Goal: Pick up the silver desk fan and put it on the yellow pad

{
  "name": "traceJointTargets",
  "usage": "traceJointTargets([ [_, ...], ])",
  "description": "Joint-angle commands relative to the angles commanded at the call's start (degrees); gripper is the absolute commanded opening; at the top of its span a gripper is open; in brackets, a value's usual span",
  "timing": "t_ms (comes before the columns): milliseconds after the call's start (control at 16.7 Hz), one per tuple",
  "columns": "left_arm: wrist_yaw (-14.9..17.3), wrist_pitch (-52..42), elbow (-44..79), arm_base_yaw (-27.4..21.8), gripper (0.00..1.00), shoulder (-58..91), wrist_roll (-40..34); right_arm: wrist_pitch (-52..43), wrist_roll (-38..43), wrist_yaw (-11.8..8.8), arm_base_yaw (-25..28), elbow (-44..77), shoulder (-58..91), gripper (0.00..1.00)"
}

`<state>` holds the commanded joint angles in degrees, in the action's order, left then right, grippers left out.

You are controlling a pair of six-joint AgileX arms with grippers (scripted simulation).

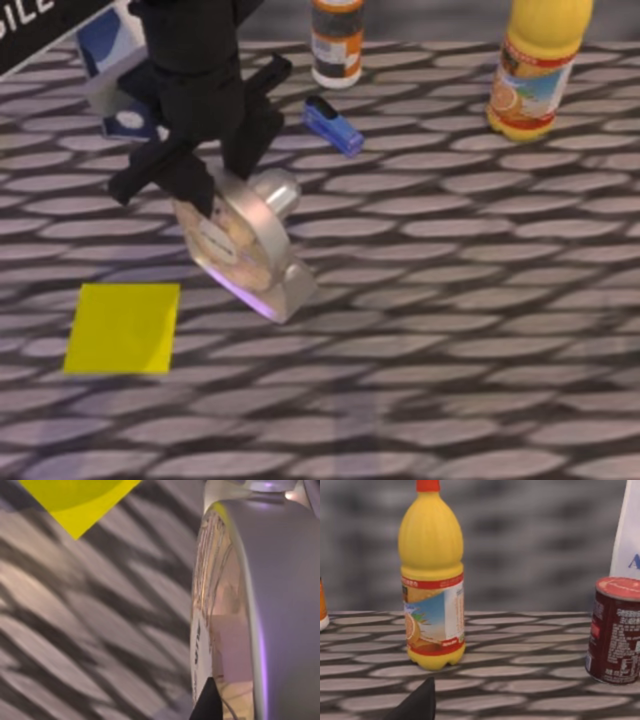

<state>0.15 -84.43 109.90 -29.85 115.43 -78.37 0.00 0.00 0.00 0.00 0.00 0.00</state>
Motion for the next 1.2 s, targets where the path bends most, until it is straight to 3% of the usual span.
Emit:
traceJointTargets([
  [240,0.0,0.6,-2.4,1.3,0.00,-1.9,-2.1,0.0,0.0,0.0,0.0,0.0,0.0,1.00],
  [840,-0.1,5.5,-25.7,17.0,0.00,-19.5,-23.1,0.0,0.0,0.0,0.0,0.0,0.0,1.00],
  [1200,-0.1,5.7,-26.4,17.3,0.00,-19.9,-23.5,0.0,0.0,0.0,0.0,0.0,0.0,1.00],
])
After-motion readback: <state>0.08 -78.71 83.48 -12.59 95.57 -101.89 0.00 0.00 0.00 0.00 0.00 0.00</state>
